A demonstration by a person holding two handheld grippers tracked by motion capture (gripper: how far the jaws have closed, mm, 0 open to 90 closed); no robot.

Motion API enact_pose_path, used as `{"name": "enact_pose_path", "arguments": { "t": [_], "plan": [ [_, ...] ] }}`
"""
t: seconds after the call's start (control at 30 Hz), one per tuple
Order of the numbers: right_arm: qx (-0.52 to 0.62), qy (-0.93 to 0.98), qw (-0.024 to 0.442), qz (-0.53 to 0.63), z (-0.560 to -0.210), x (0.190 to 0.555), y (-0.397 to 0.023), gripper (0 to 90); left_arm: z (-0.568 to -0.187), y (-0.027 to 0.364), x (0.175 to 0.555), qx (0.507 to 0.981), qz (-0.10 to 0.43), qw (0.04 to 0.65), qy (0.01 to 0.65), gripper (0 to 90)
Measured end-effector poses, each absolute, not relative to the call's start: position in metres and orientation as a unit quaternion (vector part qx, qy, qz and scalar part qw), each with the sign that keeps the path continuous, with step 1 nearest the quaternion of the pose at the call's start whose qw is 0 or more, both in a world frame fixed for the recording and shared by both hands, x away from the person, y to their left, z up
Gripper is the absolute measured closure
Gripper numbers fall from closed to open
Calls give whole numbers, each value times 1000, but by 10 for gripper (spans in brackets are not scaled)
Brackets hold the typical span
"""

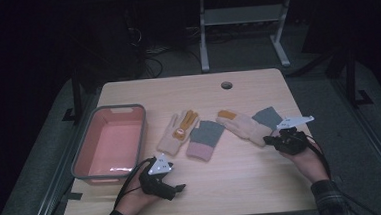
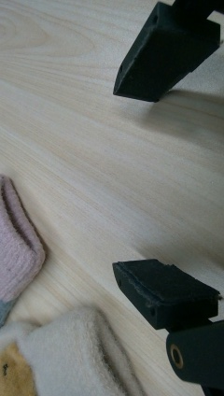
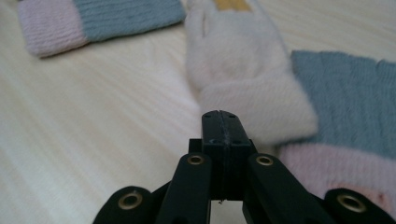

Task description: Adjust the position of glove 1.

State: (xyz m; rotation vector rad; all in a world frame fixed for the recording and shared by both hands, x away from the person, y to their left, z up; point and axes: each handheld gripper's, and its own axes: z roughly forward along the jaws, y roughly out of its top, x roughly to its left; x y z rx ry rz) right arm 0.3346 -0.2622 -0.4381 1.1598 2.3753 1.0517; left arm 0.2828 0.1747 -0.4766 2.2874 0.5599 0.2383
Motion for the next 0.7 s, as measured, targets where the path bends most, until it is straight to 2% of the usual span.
{"name": "enact_pose_path", "arguments": {
  "t": [0.7],
  "plan": [
    [411, 830, 146, 347, -453, 389, -252, 900, -477, 175, 283, 894, 94, 378, 222, 125]
  ]
}}
